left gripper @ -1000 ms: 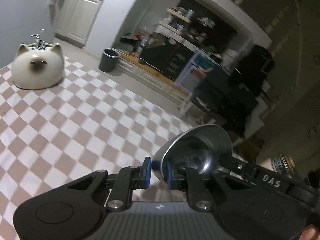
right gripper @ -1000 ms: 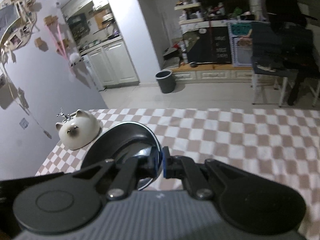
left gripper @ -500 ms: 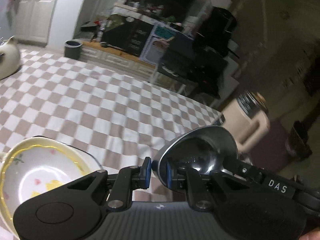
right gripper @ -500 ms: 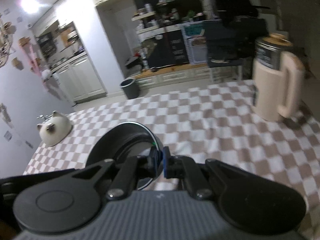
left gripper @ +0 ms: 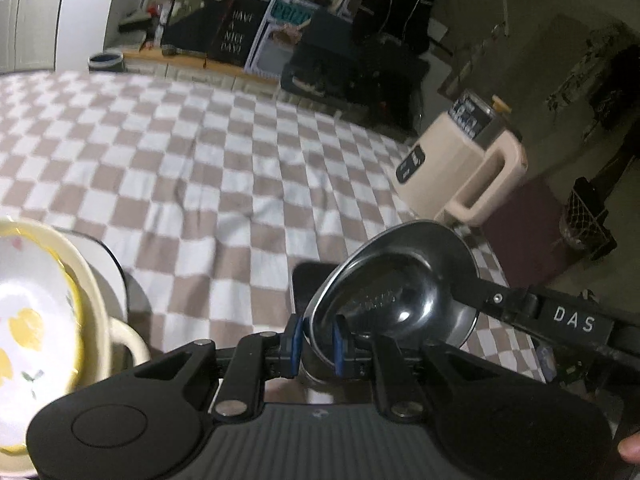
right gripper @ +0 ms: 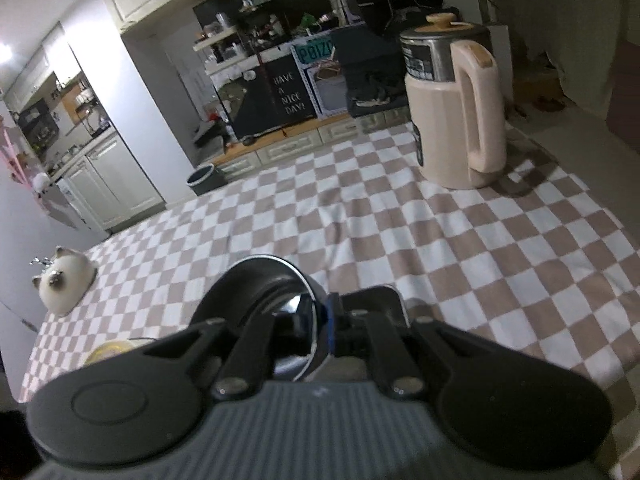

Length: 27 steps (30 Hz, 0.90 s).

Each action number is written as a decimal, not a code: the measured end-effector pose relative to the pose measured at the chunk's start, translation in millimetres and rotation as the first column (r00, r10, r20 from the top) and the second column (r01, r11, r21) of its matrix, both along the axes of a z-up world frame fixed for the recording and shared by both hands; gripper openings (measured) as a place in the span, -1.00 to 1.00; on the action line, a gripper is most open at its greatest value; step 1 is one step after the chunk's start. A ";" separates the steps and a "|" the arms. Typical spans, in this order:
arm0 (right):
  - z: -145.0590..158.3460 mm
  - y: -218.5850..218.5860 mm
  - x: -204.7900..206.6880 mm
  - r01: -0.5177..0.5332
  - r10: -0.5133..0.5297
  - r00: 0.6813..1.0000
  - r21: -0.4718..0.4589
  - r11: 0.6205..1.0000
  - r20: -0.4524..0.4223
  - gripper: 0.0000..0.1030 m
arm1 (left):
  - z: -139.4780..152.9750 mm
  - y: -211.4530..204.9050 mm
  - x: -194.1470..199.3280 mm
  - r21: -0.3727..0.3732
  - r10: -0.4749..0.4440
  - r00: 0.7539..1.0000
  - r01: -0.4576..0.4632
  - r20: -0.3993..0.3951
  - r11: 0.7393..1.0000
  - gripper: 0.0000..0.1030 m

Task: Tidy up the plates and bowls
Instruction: 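Lift and carry the steel bowl with both tools toward the steel pan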

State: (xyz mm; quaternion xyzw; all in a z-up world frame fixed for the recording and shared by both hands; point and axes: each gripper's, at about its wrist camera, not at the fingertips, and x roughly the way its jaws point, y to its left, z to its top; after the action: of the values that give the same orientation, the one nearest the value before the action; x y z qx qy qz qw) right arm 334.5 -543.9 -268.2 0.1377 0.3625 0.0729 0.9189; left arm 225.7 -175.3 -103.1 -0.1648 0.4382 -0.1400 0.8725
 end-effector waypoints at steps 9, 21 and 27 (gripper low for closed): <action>-16.3 -16.0 8.1 0.044 -0.046 0.997 -0.035 0.998 -0.059 -0.82 | -18.7 -17.4 10.9 -0.007 -0.043 0.999 0.043 -0.022 0.999 -0.67; -27.2 -18.5 23.0 0.069 -0.076 0.991 -0.064 0.996 -0.113 -0.84 | -28.7 -29.0 15.6 0.012 -0.086 0.996 0.087 -0.038 0.996 -0.66; -30.2 -18.9 26.7 0.077 -0.086 0.988 -0.070 0.995 -0.131 -0.84 | -29.1 -29.2 15.5 0.010 -0.108 0.994 0.108 -0.029 0.994 -0.67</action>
State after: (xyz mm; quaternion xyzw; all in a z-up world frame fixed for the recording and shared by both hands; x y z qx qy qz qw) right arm 361.3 -562.8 -298.4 0.1269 0.4194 0.0142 0.8988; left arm 241.2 -204.6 -132.3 -0.1377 0.4598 -0.1820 0.8582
